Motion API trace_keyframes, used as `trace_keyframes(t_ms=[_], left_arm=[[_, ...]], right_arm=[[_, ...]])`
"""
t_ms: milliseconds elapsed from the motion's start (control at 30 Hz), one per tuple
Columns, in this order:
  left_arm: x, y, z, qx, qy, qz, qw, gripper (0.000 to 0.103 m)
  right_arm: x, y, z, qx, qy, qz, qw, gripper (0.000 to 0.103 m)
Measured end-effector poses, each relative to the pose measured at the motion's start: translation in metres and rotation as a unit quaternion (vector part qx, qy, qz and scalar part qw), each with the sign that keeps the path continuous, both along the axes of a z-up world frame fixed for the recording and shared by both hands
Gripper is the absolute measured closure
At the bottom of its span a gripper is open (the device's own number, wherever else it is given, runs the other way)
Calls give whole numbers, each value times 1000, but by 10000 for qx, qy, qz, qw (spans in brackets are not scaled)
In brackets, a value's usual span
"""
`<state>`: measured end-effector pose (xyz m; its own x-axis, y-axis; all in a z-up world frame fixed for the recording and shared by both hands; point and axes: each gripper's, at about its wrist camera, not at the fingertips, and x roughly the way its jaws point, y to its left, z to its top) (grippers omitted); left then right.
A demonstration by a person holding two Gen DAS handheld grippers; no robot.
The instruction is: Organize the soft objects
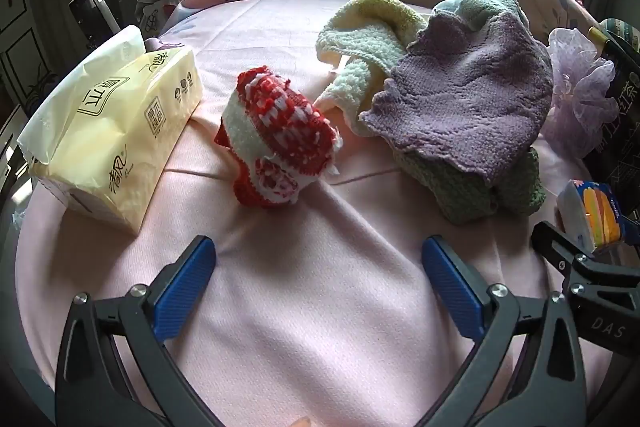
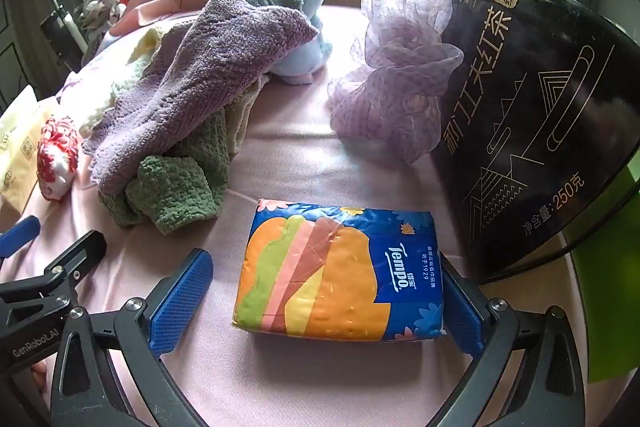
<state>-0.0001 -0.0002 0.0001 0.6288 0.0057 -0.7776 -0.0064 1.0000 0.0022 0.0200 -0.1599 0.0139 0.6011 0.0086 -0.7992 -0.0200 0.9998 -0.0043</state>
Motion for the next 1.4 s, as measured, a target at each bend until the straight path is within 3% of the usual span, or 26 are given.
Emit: trace_keyframes(t_ms=[833, 1033, 1233, 1400], left_arm=[[-8, 2, 10, -129, 366, 116, 9992, 1], [-28, 18, 30, -828, -76, 393, 9958, 2], [-43, 24, 60, -825, -980, 550, 9902, 2], [-42, 22, 65, -726, -1103, 415, 9904, 5]], right_arm=[[-4, -3, 7, 111, 56, -121, 9998, 0], [-23, -5, 27, 461, -172, -72, 9988, 0], [-40, -13, 44, 585, -611, -236, 9961, 0], [-43, -19, 52, 571, -857, -367, 9940, 4]])
